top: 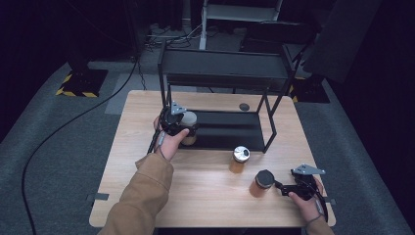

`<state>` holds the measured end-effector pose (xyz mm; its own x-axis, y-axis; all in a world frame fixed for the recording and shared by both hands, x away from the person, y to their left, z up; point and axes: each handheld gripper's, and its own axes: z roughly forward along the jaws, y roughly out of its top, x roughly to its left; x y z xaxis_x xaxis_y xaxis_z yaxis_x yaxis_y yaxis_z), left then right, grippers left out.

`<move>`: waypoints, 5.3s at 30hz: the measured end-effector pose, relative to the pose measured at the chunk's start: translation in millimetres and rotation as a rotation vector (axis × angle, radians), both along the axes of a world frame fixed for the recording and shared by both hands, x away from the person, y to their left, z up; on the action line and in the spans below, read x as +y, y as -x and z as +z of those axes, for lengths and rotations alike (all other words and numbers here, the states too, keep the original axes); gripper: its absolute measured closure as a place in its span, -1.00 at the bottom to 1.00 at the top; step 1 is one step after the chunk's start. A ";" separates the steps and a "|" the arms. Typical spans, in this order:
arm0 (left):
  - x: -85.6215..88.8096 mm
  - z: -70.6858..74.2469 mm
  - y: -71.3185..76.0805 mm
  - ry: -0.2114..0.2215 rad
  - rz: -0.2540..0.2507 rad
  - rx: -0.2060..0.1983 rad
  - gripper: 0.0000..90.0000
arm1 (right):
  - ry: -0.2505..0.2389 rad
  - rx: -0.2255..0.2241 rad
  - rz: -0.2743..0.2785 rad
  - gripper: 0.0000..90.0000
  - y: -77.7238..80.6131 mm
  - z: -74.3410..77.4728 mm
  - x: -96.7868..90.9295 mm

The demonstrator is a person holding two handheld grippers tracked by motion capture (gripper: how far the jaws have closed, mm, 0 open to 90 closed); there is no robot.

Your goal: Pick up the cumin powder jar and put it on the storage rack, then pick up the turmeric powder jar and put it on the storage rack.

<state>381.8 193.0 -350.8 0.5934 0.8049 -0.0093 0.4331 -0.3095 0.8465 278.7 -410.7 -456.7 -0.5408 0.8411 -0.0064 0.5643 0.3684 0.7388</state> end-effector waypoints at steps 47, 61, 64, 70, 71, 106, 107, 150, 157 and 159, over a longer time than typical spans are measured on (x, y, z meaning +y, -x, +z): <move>63.5 -9.0 145.5 -0.065 -0.001 -0.100 -0.79 | 0.004 0.004 0.041 -0.85 -7.6 0.8 -7.2; 74.2 -44.6 151.6 -0.068 0.049 -0.036 -0.79 | 0.003 0.003 0.040 -0.85 -7.5 0.7 -7.1; 75.4 -54.0 153.6 -0.075 0.065 -0.022 -0.79 | 0.003 0.003 0.040 -0.85 -7.5 0.7 -7.1; 76.5 -68.5 152.9 -0.095 0.081 0.013 -0.79 | 0.003 0.003 0.040 -0.85 -7.5 0.7 -7.1; 76.9 -70.5 152.6 -0.095 0.083 0.020 -0.79 | 0.003 0.003 0.040 -0.85 -7.5 0.7 -7.1; 82.7 -102.1 146.7 -0.133 0.090 0.194 -0.92 | 0.003 0.003 0.040 -0.85 -7.5 0.7 -7.2; 82.5 -102.1 146.7 -0.133 0.090 0.195 -0.93 | 0.003 0.003 0.040 -0.85 -7.5 0.7 -7.1; 79.6 -102.0 145.6 -0.136 0.093 0.201 -1.00 | -0.104 -0.077 0.050 -0.78 -0.1 42.5 -21.9; 79.7 -102.0 145.7 -0.135 0.094 0.202 -1.00 | -0.100 -0.097 0.072 -0.77 -2.4 56.2 -13.3; 79.7 -102.0 145.7 -0.135 0.094 0.202 -1.00 | -0.103 -0.106 0.077 -0.77 -3.3 58.6 -11.7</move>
